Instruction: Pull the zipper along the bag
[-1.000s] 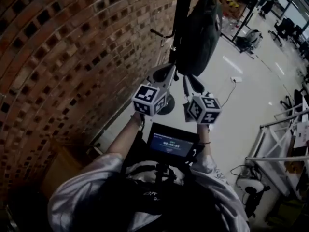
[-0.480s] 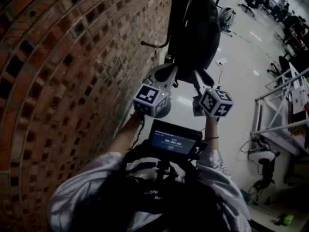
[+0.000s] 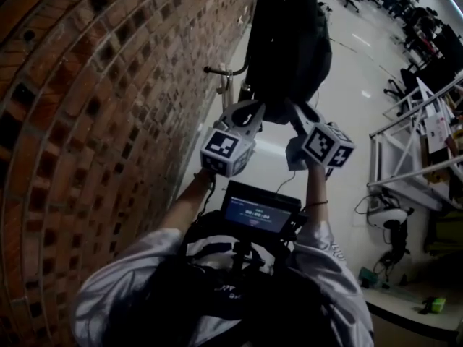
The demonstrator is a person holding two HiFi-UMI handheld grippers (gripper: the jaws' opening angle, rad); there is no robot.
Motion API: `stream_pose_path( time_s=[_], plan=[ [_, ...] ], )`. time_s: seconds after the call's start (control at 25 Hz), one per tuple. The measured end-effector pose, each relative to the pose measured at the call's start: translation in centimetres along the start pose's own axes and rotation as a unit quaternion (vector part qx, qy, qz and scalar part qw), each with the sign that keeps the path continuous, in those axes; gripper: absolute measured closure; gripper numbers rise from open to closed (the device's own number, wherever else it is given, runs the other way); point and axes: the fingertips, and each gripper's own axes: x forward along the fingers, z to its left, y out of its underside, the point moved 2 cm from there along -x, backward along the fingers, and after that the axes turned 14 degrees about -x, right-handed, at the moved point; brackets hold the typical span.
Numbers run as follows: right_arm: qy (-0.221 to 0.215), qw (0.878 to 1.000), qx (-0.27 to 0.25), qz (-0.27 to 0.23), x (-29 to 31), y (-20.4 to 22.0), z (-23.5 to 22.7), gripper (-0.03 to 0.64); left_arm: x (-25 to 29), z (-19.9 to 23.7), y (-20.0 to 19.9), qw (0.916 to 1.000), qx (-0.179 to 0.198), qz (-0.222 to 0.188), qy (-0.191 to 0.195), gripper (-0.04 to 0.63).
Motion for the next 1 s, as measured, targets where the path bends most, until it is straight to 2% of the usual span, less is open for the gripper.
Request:
stream_pose_path(
  time_s=[0.16, 0.24, 0.28, 0.48, 0.68, 1.0],
  plan=[
    [0.017, 1.0, 0.012, 0.0, 0.4, -0.2, -0.4, 0.491, -0.4, 0.7, 0.2, 0.9999, -0.013, -0.006, -0.006, 0.588],
    [0.019, 1.0, 0.001, 0.005, 0.1, 0.1, -0.8, 0.588, -0.3, 0.7, 0.5, 0.9999, -0.014, -0.002, -0.005, 0.588],
    [0.018, 1.0, -0.009, 0.009, 0.0, 0.1, -1.0, 0.607, -0.2, 0.7, 0.5, 0.9999, -0.012, -0.001, -0.006, 0.588],
    [-0.009, 0.999, -0.03, 0.029, 0.7, -0.1, -0.1, 0.612, 0.0, 1.2, 0.5, 0.9997, -0.017, -0.007, -0.018, 0.588],
    [-0.057, 0.998, 0.026, 0.025, 0.4, -0.5, 0.9, 0.612, 0.1, 1.2, 0.7, 0.9997, -0.016, -0.006, -0.019, 0.588],
    [-0.078, 0.995, 0.061, 0.016, 0.0, -1.8, 1.2, 0.609, 0.3, 1.4, 0.4, 0.9993, -0.024, -0.012, -0.026, 0.588]
  ],
)
